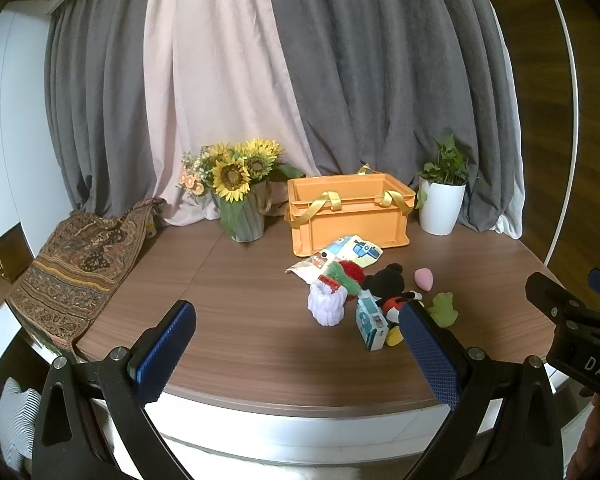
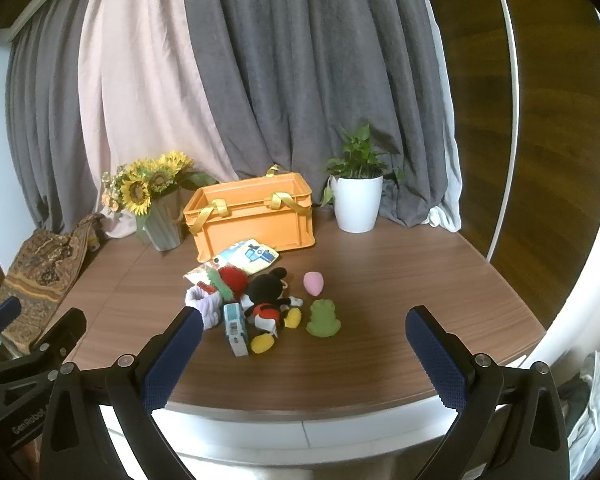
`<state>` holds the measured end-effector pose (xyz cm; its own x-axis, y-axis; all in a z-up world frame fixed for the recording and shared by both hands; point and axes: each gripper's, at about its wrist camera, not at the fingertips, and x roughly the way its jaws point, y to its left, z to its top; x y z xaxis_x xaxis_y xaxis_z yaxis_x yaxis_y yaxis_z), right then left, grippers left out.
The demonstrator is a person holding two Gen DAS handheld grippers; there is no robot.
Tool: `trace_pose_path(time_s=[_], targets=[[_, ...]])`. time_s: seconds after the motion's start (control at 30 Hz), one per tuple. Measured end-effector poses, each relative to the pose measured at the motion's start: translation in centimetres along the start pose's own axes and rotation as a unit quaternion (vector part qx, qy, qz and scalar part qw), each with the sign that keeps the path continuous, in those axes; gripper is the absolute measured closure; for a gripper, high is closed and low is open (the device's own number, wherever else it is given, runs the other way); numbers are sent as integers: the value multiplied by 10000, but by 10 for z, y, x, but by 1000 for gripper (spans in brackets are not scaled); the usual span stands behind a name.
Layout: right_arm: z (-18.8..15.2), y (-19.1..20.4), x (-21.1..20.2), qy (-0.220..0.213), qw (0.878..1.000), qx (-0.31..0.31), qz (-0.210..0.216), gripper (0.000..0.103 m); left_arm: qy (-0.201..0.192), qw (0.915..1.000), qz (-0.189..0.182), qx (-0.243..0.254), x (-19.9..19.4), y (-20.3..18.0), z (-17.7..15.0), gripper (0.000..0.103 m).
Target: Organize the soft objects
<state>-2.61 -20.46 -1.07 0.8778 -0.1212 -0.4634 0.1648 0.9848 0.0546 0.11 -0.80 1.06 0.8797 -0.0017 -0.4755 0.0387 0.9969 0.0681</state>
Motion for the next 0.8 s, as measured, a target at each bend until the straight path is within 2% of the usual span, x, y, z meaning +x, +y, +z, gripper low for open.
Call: trace_pose_path(time_s=[0.8], targets=[[0,0,3,-2,10000,21,2,0,-14,10000,-8,12,2,-5,2,0]])
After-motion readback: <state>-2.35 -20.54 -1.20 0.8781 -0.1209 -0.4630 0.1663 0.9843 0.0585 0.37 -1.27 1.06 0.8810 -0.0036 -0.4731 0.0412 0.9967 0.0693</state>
